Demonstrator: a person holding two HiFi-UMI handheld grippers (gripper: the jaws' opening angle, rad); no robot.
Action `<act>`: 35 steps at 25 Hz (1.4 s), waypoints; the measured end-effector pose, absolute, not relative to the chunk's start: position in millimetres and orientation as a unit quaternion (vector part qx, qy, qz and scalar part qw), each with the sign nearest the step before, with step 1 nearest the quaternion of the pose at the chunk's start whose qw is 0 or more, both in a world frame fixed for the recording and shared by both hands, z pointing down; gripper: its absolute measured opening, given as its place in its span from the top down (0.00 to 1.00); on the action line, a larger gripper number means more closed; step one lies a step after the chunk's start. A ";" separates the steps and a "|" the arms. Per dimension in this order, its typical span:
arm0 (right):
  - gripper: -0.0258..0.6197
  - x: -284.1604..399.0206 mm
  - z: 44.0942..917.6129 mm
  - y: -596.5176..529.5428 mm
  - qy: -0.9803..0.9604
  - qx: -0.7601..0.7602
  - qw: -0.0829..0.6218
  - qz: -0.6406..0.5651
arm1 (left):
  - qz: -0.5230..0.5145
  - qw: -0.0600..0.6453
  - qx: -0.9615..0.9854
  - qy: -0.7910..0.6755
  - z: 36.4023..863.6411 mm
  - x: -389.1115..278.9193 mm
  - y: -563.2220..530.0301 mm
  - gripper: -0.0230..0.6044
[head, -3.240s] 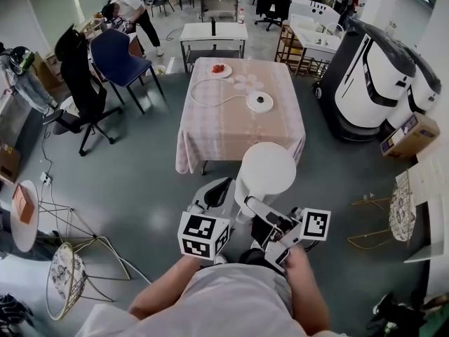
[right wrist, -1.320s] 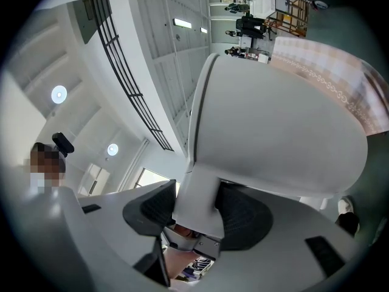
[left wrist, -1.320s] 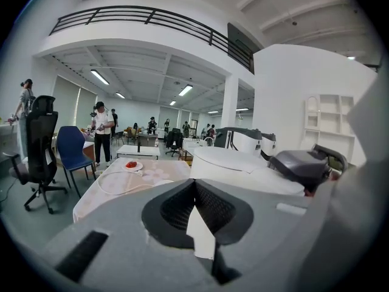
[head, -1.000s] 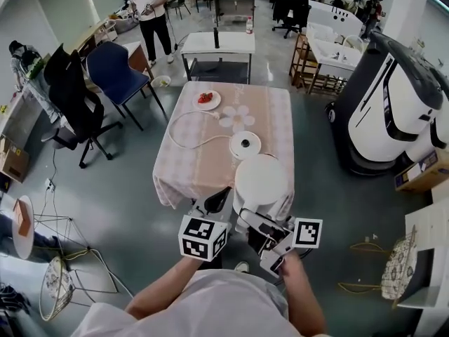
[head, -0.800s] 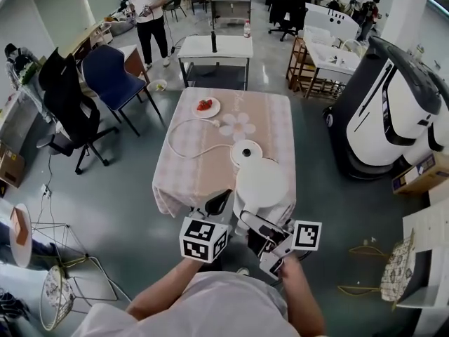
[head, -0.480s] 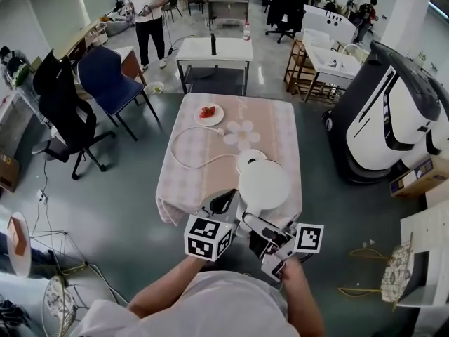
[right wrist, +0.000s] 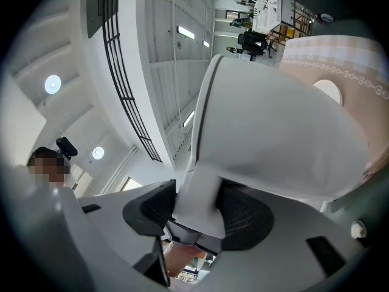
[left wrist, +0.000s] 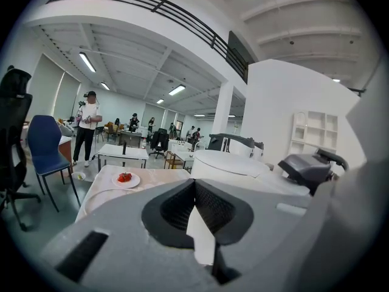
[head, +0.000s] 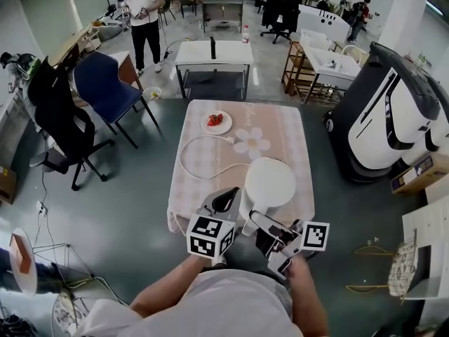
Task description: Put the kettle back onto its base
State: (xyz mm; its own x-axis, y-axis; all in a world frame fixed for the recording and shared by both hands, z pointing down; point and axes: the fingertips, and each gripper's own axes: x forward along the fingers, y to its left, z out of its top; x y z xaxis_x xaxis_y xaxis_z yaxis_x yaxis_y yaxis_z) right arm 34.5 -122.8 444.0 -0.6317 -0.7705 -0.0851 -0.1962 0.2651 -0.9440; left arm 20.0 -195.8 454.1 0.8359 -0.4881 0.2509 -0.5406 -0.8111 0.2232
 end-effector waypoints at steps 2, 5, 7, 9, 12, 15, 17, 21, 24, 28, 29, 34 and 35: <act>0.66 30.7 443.7 -129.5 0.745 -0.328 0.280 -0.508 | 0.090 0.146 0.947 -0.271 455.6 14.6 -203.5 0.96; 0.66 24.3 444.0 -138.4 0.745 -0.328 0.280 -0.509 | 0.090 0.150 0.947 -0.271 457.8 7.4 -212.5 0.96; 0.66 21.1 445.0 -142.6 0.743 -0.326 0.279 -0.513 | 0.089 0.151 0.946 -0.271 459.1 4.5 -215.4 0.96; 0.66 20.2 447.6 -145.9 0.744 -0.326 0.276 -0.514 | 0.088 0.152 0.946 -0.273 461.5 3.2 -217.4 0.96; 0.66 23.7 450.4 -153.2 0.746 -0.324 0.272 -0.514 | 0.089 0.153 0.944 -0.278 464.8 3.9 -222.9 0.96; 0.65 28.5 451.8 -159.5 0.749 -0.316 0.268 -0.517 | 0.088 0.153 0.940 -0.290 466.0 4.5 -229.7 0.96; 0.65 32.7 452.5 -163.2 0.752 -0.309 0.266 -0.519 | 0.087 0.153 0.938 -0.299 466.4 7.1 -234.4 0.96; 0.65 49.2 455.3 -171.6 0.757 -0.293 0.258 -0.524 | 0.087 0.153 0.933 -0.315 466.3 23.0 -243.1 0.96; 0.65 67.2 459.7 -176.5 0.760 -0.288 0.247 -0.528 | 0.084 0.150 0.931 -0.323 465.0 39.1 -246.9 0.96; 0.65 88.5 461.4 -185.8 0.765 -0.281 0.232 -0.532 | 0.082 0.155 0.922 -0.344 465.2 52.1 -257.5 0.96; 0.65 94.5 462.3 -187.1 0.764 -0.280 0.230 -0.534 | 0.083 0.157 0.921 -0.348 466.5 55.9 -258.8 0.96; 0.65 122.2 467.7 -198.3 0.764 -0.272 0.221 -0.541 | 0.085 0.162 0.913 -0.365 471.4 74.7 -267.9 0.96; 0.65 126.1 468.8 -200.7 0.766 -0.270 0.219 -0.541 | 0.085 0.162 0.911 -0.369 471.9 77.5 -269.8 0.96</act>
